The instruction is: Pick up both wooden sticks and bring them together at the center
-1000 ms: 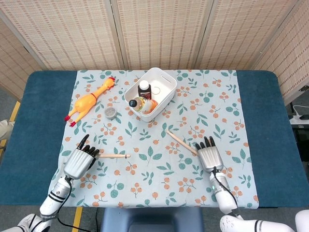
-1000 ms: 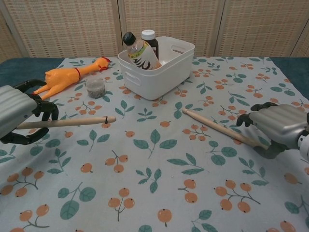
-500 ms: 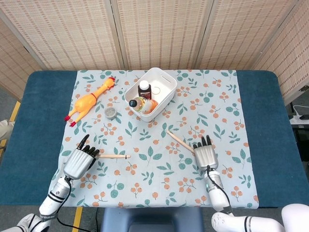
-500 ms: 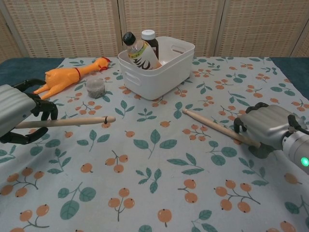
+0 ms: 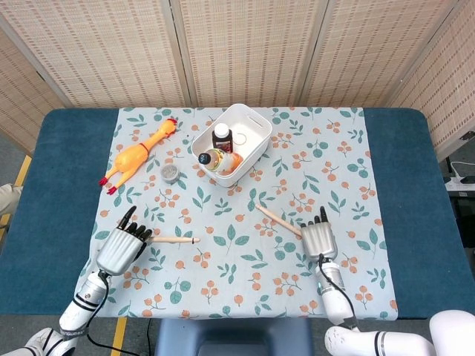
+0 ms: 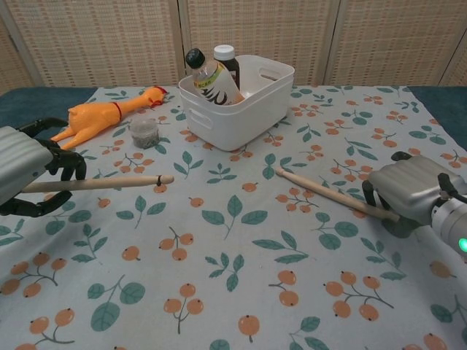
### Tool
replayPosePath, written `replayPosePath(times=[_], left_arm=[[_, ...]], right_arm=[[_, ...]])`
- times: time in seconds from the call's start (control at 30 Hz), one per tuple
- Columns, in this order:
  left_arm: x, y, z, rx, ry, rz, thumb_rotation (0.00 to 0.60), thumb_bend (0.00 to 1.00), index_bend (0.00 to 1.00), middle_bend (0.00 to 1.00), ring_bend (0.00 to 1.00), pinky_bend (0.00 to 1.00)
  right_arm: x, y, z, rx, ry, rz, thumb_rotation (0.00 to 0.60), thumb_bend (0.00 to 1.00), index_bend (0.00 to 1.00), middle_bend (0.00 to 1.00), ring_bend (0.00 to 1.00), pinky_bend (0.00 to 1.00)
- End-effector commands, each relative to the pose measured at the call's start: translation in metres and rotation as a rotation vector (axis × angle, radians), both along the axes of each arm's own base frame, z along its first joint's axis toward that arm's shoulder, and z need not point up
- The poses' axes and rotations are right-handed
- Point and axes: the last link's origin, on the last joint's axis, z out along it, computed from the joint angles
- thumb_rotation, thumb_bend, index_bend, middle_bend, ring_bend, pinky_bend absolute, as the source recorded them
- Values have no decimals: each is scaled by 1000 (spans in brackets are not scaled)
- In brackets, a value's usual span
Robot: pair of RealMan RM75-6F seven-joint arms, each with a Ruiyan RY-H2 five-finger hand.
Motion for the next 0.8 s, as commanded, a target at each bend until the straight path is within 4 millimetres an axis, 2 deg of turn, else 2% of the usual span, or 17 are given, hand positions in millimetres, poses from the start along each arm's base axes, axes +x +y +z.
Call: replayPosePath(times=[0.03, 0.13, 0.43, 0.6, 0.7, 0.8], left_arm=[[0, 0, 0, 0, 0, 1, 600, 507, 813, 912, 497, 130], [-1, 0, 0, 1, 1, 2, 600, 507, 814, 912, 496, 130], [-2, 0, 1, 5, 4, 6, 600, 508, 815, 913, 497, 130], [-3, 1, 1, 8, 2, 19, 600, 522, 823, 917, 501, 131], [-4, 2, 2, 12, 5, 27, 600, 540, 820, 917, 504, 131], [-3, 4, 3, 15, -7, 39, 600, 541, 818, 918, 506, 132]], right_arm=[[-1, 0, 1, -4, 11, 1, 600, 357, 539, 459, 285, 0], [-2, -1, 2, -8, 17, -2, 600, 357, 599, 511, 347, 3], [-8, -1, 2, -8, 34, -3, 600, 356, 767, 657, 501, 110], [-11, -2, 1, -9, 19, 15, 600, 357, 904, 773, 604, 153], [-11, -1, 3, -15, -9, 33, 600, 357, 973, 825, 636, 163], [-9, 1, 10, -32, -49, 58, 600, 358, 995, 842, 641, 164]])
